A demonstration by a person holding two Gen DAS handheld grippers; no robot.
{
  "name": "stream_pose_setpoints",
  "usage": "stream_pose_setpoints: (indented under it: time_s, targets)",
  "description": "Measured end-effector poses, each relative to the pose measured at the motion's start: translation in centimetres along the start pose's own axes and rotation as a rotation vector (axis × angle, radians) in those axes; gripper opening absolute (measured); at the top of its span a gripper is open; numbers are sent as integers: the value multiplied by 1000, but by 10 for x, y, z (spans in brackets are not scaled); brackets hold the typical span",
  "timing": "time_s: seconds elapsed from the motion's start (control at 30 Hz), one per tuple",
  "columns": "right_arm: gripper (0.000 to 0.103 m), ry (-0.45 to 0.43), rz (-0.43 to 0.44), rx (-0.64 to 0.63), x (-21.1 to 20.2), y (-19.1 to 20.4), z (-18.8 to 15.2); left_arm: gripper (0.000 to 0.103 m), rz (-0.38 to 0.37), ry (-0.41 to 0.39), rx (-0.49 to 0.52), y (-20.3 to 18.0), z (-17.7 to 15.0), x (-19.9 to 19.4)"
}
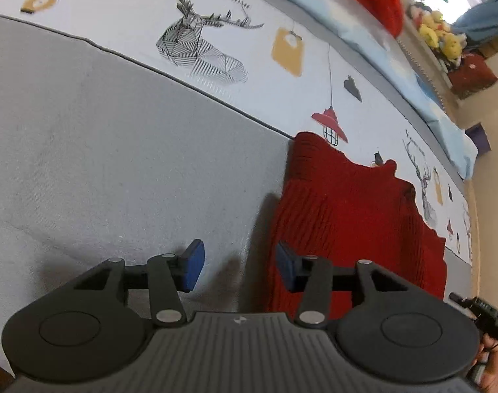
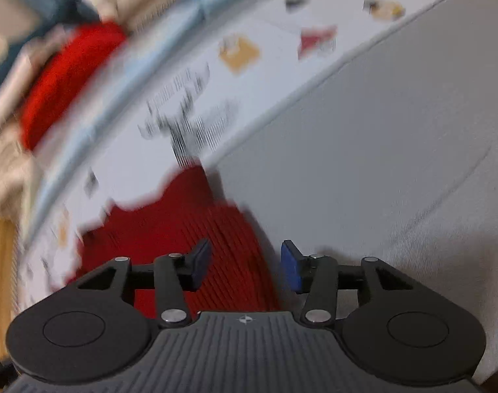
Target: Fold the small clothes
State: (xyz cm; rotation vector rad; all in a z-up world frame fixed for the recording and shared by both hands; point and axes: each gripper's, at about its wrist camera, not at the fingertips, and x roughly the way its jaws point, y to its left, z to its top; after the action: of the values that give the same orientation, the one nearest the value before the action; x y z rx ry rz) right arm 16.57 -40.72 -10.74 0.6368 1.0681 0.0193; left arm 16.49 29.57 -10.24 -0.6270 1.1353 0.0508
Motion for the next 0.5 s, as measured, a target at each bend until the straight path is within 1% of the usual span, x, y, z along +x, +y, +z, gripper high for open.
stream_pose_setpoints:
  time_s: [0.07, 0.17, 0.23, 0.33, 0.37, 0.4, 0.43, 0.47, 0.5]
  targets:
    - [50, 41, 3, -10, 12, 3, 0, 57, -30, 1, 3, -6, 2, 5]
    - [50, 78, -7, -73, 24, 13, -6, 58, -18, 28, 19, -20, 0, 16]
    - [50, 83, -20, -103, 27, 17, -7, 58, -11, 51, 43, -29, -2, 25]
    - [50, 79, -22, -112, 28, 19, -5, 58, -15, 81, 97, -43, -6, 33]
    - [43, 73, -22, -122, 27, 18, -4, 56, -16, 87, 117, -47, -7, 35]
    - [25, 66, -20, -139, 26, 20, -5, 54, -11, 85, 140, -52, -9, 35]
    - [15, 57, -20, -164, 24, 22, -5, 38, 6, 68, 157, -55, -10, 34]
    - [9, 41, -27, -188, 21, 23, -6, 11, 17, 47, 174, -57, -10, 31]
    - [9, 22, -30, -211, 18, 25, -7, 11, 24, 26, 195, -60, -11, 26]
